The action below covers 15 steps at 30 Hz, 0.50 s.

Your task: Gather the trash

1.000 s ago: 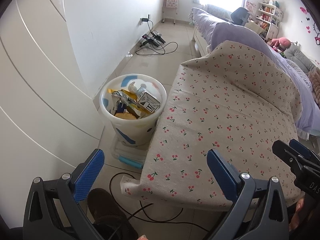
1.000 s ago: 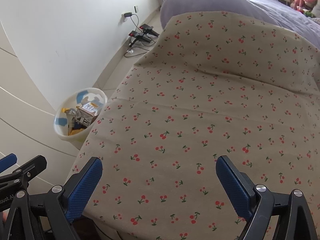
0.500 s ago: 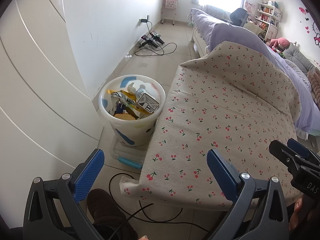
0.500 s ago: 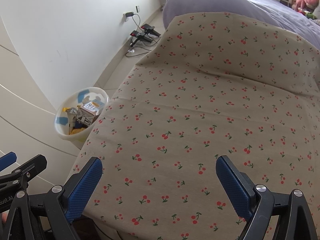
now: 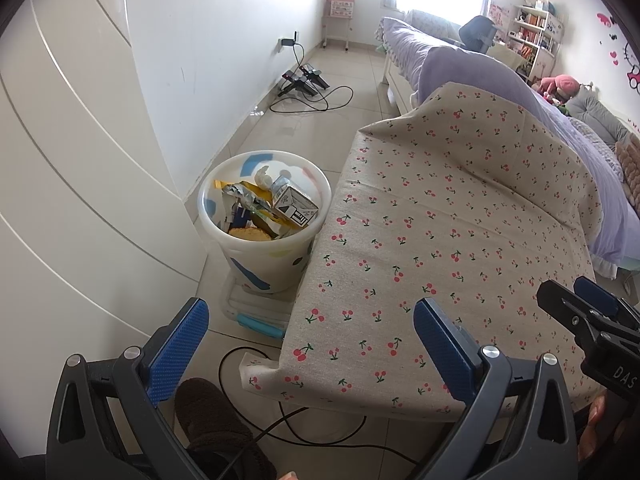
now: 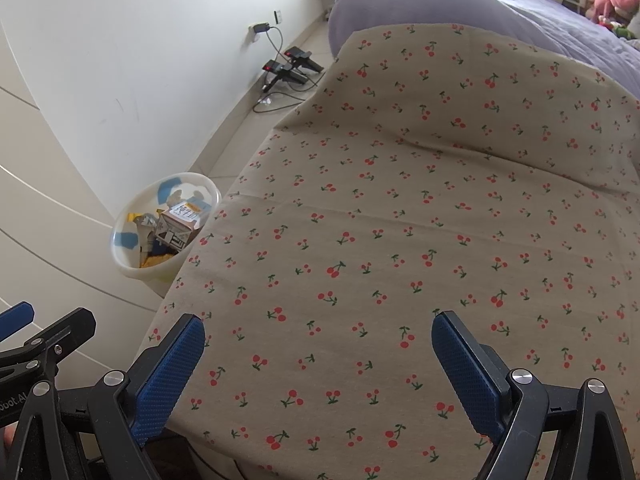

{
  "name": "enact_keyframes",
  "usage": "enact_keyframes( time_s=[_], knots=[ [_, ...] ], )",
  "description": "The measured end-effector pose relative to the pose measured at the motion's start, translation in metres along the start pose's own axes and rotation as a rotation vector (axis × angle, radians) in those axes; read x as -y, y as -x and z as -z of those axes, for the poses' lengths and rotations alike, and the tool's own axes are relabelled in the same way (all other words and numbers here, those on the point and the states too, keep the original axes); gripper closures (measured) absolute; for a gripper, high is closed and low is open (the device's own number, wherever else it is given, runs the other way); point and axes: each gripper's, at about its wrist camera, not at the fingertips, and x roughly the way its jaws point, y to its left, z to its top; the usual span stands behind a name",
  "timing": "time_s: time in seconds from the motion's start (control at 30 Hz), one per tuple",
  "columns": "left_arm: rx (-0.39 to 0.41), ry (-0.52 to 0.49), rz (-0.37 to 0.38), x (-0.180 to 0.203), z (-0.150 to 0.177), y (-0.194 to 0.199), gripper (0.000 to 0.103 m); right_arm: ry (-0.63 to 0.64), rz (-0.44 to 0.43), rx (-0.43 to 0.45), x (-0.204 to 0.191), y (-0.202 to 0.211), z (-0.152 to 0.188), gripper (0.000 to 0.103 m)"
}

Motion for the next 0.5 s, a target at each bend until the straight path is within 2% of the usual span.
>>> enact_keyframes(
  time_s=[0.5],
  knots=[
    [0.003,0.001,0.002,-0.0003,0.0002,0.0002,0.0,0.01,-0.007,-0.008,-0.0015,-0.0026,-0.0002,0.008]
  ],
)
